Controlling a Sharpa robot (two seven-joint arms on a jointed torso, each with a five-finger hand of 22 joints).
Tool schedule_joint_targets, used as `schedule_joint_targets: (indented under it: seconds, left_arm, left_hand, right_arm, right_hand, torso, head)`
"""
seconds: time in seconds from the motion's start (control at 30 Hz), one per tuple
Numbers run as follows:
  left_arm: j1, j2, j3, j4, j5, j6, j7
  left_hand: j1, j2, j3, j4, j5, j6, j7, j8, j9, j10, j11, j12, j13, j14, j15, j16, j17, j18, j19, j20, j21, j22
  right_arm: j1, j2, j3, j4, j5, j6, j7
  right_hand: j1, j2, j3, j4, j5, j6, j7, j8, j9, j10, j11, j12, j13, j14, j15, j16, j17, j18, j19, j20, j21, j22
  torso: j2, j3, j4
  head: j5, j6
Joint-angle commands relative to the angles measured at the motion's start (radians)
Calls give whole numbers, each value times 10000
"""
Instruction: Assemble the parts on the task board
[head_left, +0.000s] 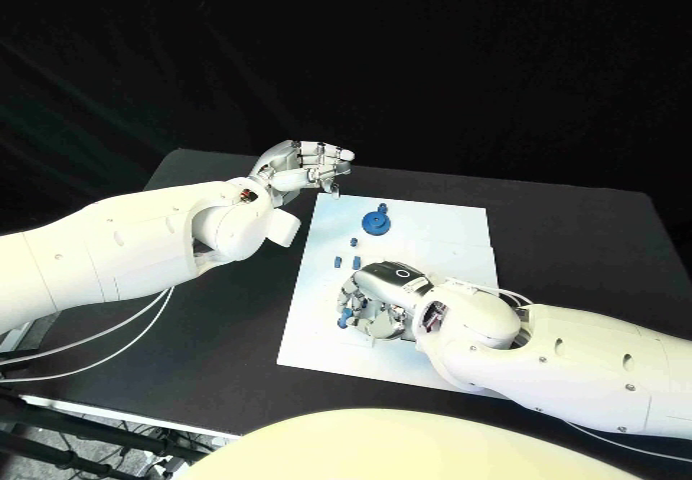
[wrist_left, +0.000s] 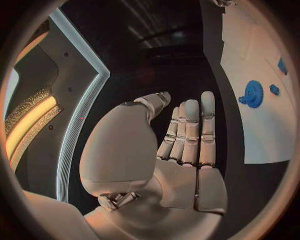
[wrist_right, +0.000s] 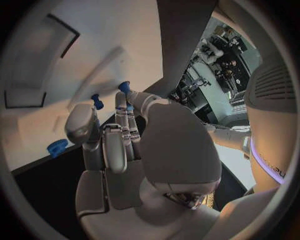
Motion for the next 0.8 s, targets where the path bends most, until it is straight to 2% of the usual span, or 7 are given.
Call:
schedule_joint_targets:
  seconds: [0.03,0.1,0.23,0.47,0.6,0.8]
  left_arm:
    - [8,15,6,18,-19,160,40]
    - [8,15,6,18,-19,160,40]
    - [8,16,6,16,-19,167,34]
    - [8,11,6,13,-19,176,13]
    - [8,8,6,13,-19,181,5]
    - [8,4,6,11,-19,189,-6]
  left_hand:
    - [-13,47,-65,-4,-7,-100,83,48,-9,-61,18,29,-11,-11,53,50,-15,142,-5,54,-53,-11]
    - [-13,47,-65,-4,-7,-100,83,48,-9,-61,18,29,-11,-11,53,50,-15,142,-5,54,-53,-11]
    - [-13,47,-65,-4,-7,-100,83,48,-9,-61,18,29,-11,-11,53,50,-15,142,-5,54,-53,-11]
    - [-8,54,-103,18,-5,-118,85,87,-10,-87,23,56,-20,-23,59,62,-30,143,2,62,-77,-27]
    - [-8,54,-103,18,-5,-118,85,87,-10,-87,23,56,-20,-23,59,62,-30,143,2,62,-77,-27]
    - [-8,54,-103,18,-5,-118,85,87,-10,-87,23,56,-20,-23,59,62,-30,143,2,62,-77,-27]
  right_arm:
    - [-29,21,-23,-16,-296,408,-192]
    - [-38,36,-28,-7,-283,447,-180]
    - [-84,77,-44,14,-243,513,-130]
    - [-181,128,-56,-10,-203,424,-119]
    - [-200,99,-58,-24,-199,245,-199]
    - [-207,37,-58,-4,-200,37,-252]
  right_hand:
    - [-128,53,42,-57,47,18,11,83,549,44,14,-81,9,443,-41,-21,-30,-79,-47,-6,-97,-10]
    - [-199,8,38,-78,41,-8,18,81,565,40,23,-110,14,433,-34,-40,-69,-73,-64,-1,-138,-22]
    - [-512,-241,-76,-116,17,-183,91,5,582,-40,83,-241,30,421,14,-64,-110,-58,-108,34,-266,-61]
    - [-911,-599,-344,-104,6,-591,252,-251,528,-208,214,-413,64,397,117,-109,-201,-38,-150,115,-451,-126]
    - [-988,-699,-445,-125,10,-935,258,-473,463,-305,243,-461,83,398,148,-103,-195,-27,-153,154,-512,-145]
    - [-997,-746,-517,-166,19,-1355,212,-728,386,-336,179,-462,121,393,109,-109,-212,-5,-156,146,-589,-168]
  torso:
    - [0,3,-1]
    - [0,5,0]
    - [4,4,2]
    - [1,16,1]
    - [1,6,-5]
    - [4,16,-2]
  head:
    - [-5,2]
    - [-13,2]
    - [-6,2]
    - [-10,2]
    - [-11,2]
    - [-20,2]
